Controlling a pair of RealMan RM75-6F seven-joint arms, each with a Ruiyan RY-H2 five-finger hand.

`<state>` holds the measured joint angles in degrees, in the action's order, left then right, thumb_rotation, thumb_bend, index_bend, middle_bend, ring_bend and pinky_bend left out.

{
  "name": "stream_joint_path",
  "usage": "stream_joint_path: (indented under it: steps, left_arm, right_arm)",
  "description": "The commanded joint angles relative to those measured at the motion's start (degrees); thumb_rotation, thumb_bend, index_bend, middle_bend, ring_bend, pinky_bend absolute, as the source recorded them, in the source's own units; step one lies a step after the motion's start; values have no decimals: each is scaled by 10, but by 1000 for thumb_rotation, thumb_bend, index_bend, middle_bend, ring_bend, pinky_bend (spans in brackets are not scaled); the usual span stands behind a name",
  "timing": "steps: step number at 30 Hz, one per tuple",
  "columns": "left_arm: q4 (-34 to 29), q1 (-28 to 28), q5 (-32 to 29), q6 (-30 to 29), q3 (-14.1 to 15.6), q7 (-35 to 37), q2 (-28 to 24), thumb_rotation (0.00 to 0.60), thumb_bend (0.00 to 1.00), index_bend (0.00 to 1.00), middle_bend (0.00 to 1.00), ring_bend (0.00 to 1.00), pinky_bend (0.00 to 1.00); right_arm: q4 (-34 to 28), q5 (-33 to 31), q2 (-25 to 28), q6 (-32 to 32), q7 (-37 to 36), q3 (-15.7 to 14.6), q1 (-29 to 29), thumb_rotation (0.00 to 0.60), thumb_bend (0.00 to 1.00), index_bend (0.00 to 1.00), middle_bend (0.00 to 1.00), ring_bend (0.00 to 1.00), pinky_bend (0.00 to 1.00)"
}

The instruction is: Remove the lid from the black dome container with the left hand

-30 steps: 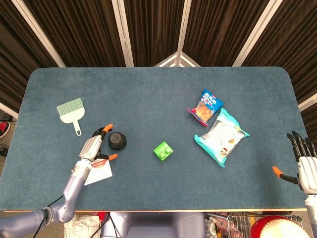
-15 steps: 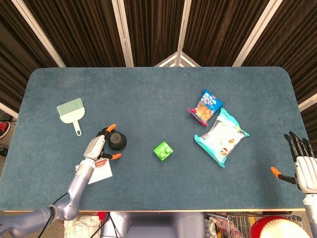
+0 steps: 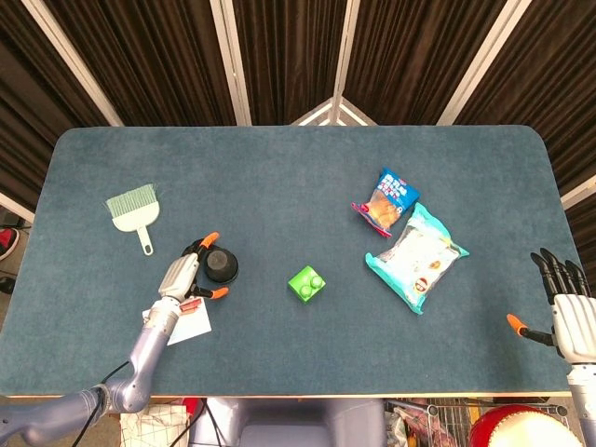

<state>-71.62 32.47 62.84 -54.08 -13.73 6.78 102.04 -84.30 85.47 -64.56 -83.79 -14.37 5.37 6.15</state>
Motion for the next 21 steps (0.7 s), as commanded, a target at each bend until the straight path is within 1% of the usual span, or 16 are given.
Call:
stream_joint_path:
  steps: [1,5,9,13,21]
  left_arm:
    - [2,0,-2,-1,0,-4,1,600,189,51,220,0,0]
    - [4,2,-7,3,-1,-10,3,600,238,51,235,0,0]
    - [4,3,-6,3,-1,-11,4,600,266,51,251,0,0]
    - [5,5,-5,2,-1,-17,5,600,270,51,255,0,0]
    - [5,7,-13,7,0,-29,5,600,255,50,214,0,0]
  right_arm:
    - [-3,1,1,-1,2,-1,-1,600,209,0,9,107,11]
    - [-9,4,3,-1,3,-3,-1,600,209,0,9,107,11]
    - [-3,1,-1,7,-1,-3,3,600,209,0,9,106,11]
    - [-2,4,-2,12,-3,-4,6,600,208,0,9,106,11]
    - [-1,2,0,17,-9,-4,9,600,209,0,9,106,11]
